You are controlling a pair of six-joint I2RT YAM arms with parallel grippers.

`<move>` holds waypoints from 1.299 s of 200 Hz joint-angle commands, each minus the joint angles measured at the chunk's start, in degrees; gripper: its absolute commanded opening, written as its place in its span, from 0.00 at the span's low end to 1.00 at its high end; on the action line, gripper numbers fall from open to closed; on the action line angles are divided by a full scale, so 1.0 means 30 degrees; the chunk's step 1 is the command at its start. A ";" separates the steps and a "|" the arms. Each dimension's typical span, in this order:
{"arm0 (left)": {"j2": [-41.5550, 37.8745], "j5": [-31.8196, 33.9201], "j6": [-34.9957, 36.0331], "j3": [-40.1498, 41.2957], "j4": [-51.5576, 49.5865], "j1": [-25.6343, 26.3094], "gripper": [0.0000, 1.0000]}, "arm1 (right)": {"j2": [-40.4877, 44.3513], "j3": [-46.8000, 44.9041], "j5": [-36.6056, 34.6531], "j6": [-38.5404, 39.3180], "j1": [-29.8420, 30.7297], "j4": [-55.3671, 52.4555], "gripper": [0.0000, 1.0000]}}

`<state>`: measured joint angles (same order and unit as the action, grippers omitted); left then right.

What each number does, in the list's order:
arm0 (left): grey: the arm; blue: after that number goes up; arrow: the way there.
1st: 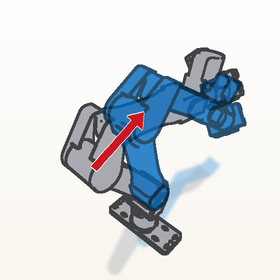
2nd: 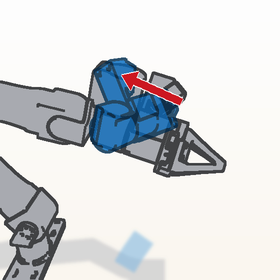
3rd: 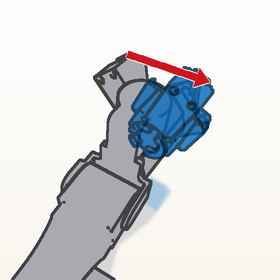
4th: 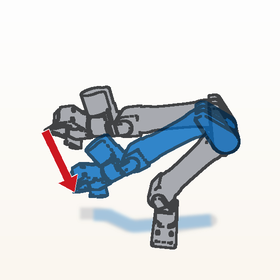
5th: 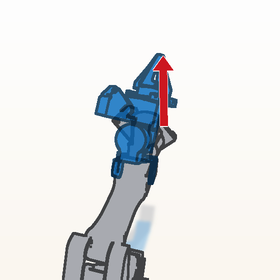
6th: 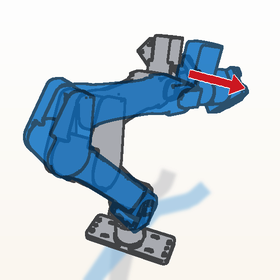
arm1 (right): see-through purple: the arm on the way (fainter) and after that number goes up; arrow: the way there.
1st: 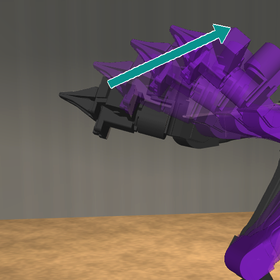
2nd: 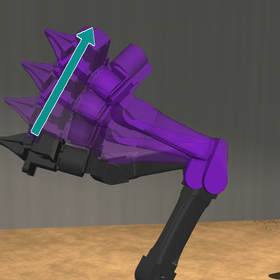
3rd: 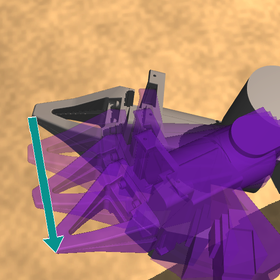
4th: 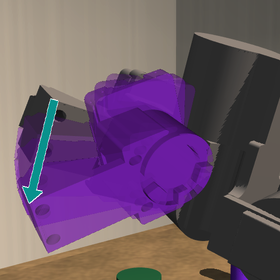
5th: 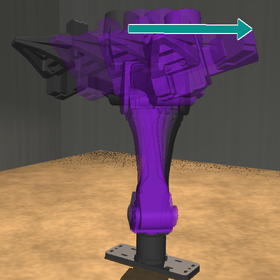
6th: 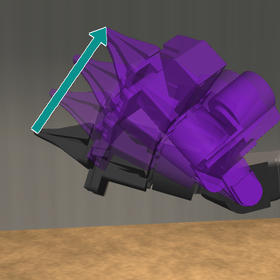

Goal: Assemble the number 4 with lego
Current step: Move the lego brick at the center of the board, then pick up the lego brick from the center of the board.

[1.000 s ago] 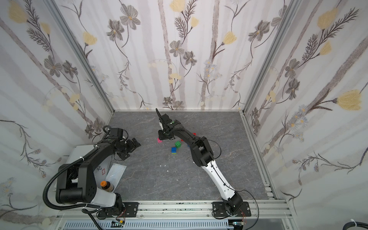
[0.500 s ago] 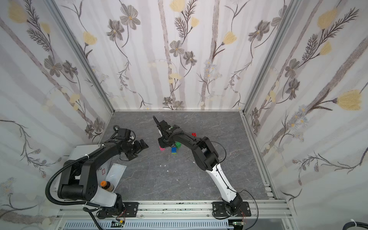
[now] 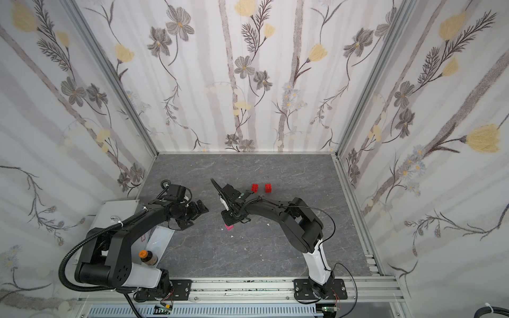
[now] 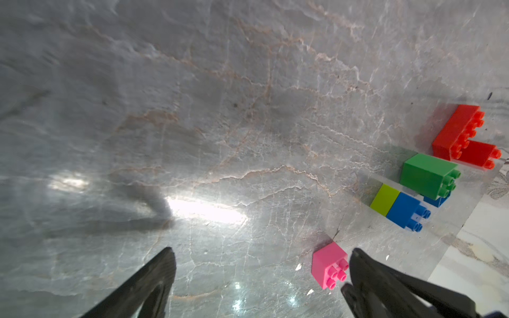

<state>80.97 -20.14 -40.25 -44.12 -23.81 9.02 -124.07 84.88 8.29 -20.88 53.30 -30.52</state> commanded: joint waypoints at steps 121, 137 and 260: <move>-0.3852 0.1595 0.0233 0.0909 -0.0896 -0.2034 1.00 | -0.0811 0.1966 -0.2922 -0.0421 0.1334 -0.1429 0.64; -0.3846 0.1559 0.0233 0.0936 -0.0808 -0.2064 1.00 | -0.0292 0.2165 -0.3250 -0.0448 0.1289 -0.1656 0.64; -0.3582 0.1506 0.0262 0.1025 -0.0700 -0.2185 1.00 | -0.1845 0.1904 -0.2239 -0.1413 0.0911 -0.2454 0.54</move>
<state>69.82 -15.31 -39.40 -41.17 -26.61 2.52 -128.68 90.19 -0.67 -25.41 56.38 -38.94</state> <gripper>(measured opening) 0.997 0.570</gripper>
